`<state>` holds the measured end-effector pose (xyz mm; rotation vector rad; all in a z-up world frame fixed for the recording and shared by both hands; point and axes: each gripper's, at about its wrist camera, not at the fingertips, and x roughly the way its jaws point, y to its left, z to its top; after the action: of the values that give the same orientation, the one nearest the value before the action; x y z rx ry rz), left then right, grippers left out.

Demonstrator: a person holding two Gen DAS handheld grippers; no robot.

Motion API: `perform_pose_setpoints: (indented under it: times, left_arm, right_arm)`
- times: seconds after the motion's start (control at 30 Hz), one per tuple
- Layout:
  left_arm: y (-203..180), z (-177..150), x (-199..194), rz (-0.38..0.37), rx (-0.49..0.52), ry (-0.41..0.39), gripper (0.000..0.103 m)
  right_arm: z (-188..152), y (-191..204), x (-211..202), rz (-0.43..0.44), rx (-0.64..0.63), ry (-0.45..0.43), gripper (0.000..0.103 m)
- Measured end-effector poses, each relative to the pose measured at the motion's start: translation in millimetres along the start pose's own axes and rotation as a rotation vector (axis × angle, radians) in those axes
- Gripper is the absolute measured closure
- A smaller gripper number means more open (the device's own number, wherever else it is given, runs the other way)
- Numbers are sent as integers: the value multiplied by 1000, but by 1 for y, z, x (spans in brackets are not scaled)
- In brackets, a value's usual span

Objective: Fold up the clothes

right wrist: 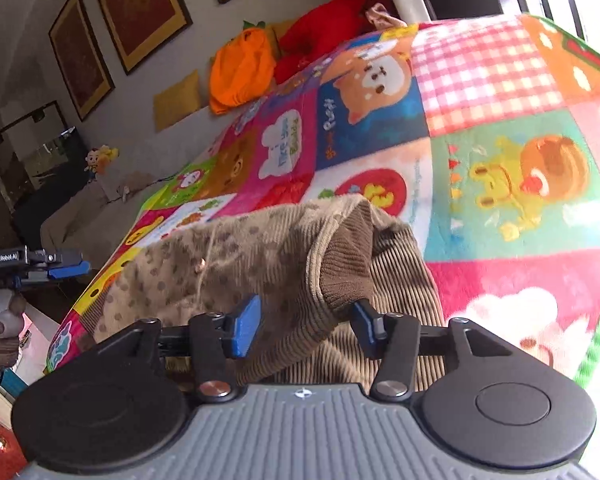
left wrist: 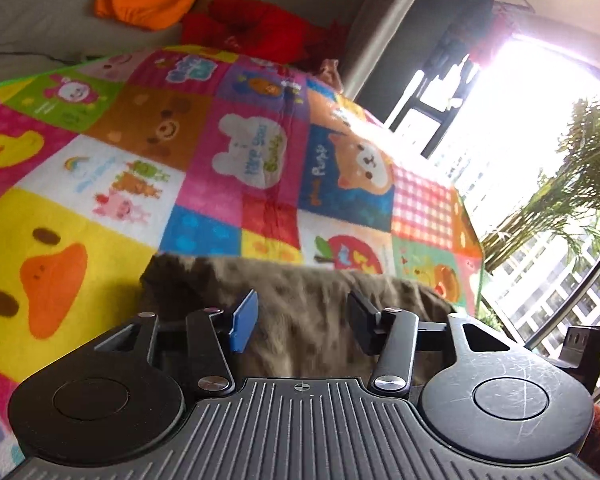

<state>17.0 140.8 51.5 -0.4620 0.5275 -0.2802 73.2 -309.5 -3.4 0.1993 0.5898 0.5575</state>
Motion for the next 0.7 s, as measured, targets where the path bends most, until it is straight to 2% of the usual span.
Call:
perform_pose_setpoints:
  times: [0.07,0.17,0.27,0.4,0.5,0.57,0.63,0.7]
  left_arm:
    - [-12,11,17,-54,2,1,43]
    - [-25,16,55,-159,-14,51,32]
    - [-28,5,97,-173,-31,139,31]
    - [-13,-20,131,-173,-63,233,27]
    - [3,-30,132,-159,-59,249,29]
    - [10,-30,118,-145,-65,236,29]
    - [14,-28,97,-109,-55,210,17]
    - [15,-27,73,-73,-25,169,11]
  right_arm:
    - [20,9,5,22,-33,-20,47]
    - [42,23,8,74,-98,-28,39]
    - [44,30,8,76,-143,-16,38]
    - [17,16,5,19,-70,50,38]
    - [-11,-5,1,-54,13,112,38]
    - [-24,-21,-5,-108,72,133,38]
    - [-26,-35,-14,-148,120,108,38]
    - [-20,-42,-23,-154,140,59,38]
